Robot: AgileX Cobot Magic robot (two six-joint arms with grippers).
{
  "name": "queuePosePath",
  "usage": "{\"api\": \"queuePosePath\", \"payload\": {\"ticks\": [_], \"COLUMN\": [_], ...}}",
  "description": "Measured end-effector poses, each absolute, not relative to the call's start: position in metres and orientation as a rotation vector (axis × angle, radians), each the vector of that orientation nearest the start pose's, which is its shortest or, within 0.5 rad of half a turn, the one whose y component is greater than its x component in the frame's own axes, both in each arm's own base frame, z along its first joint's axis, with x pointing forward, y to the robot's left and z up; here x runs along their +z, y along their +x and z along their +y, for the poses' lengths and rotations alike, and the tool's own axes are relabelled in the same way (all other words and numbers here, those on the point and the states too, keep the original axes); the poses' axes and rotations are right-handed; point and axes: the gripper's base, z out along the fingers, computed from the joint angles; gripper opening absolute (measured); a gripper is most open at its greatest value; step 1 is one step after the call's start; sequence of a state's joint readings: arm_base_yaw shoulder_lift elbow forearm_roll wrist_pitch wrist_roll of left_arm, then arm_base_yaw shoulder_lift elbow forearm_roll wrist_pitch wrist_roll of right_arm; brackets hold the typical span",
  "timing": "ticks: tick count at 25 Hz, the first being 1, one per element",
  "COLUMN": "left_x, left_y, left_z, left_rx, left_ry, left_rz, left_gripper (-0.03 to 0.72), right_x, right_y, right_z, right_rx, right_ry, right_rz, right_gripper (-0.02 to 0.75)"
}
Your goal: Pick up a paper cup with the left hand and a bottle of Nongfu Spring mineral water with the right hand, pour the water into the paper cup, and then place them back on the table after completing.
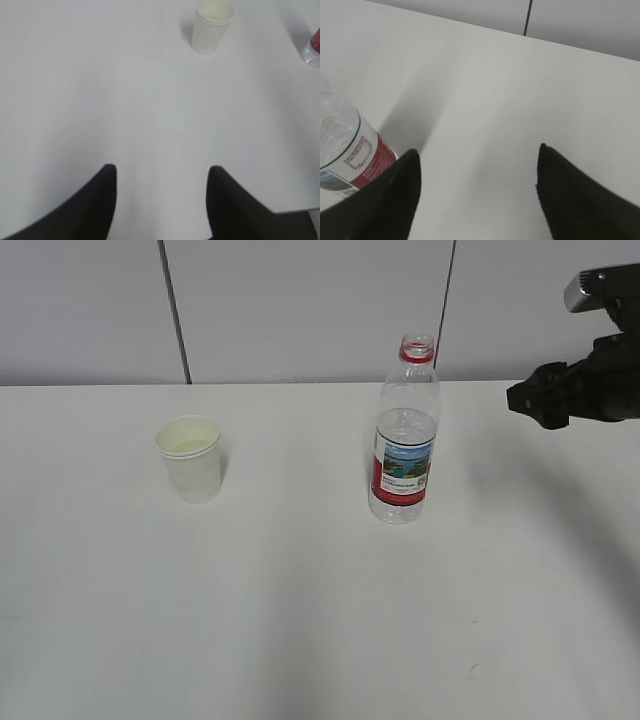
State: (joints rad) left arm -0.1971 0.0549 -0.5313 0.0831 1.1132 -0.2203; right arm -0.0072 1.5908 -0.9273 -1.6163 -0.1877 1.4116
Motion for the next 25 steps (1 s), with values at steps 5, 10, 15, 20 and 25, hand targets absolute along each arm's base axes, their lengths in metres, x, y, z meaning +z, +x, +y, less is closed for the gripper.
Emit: {"api": "queuePosePath", "payload": {"ticks": [5,10,15,20,25], "left_x": [0.282,0.282,0.282,0.282,0.282], "left_y": [-0.009,-0.009,-0.01,-0.01,-0.011], "left_z": [0.008,0.008,0.008,0.007,0.006], "left_rx": [-0.161,-0.16,-0.15,-0.102,-0.082], "left_ry": [-0.021,-0.017,-0.034,-0.127,-0.167], "left_rz": [2.062,2.06,2.06,2.055,2.051], "left_gripper": [0.351,0.335,0.332,0.328,0.324], "right_x": [0.238,0.237,0.243,0.247,0.256], "right_y": [0.341,0.34,0.336,0.335,0.331], "right_z": [0.014,0.014,0.014,0.014,0.014], "right_rx": [0.094,0.068,0.085,0.091,0.099], "right_ry": [-0.29,-0.335,-0.295,-0.277,-0.256], "right_rz": [2.125,2.134,2.133,2.13,2.108], "right_gripper": [0.535,0.535,0.535,0.535,0.535]}}
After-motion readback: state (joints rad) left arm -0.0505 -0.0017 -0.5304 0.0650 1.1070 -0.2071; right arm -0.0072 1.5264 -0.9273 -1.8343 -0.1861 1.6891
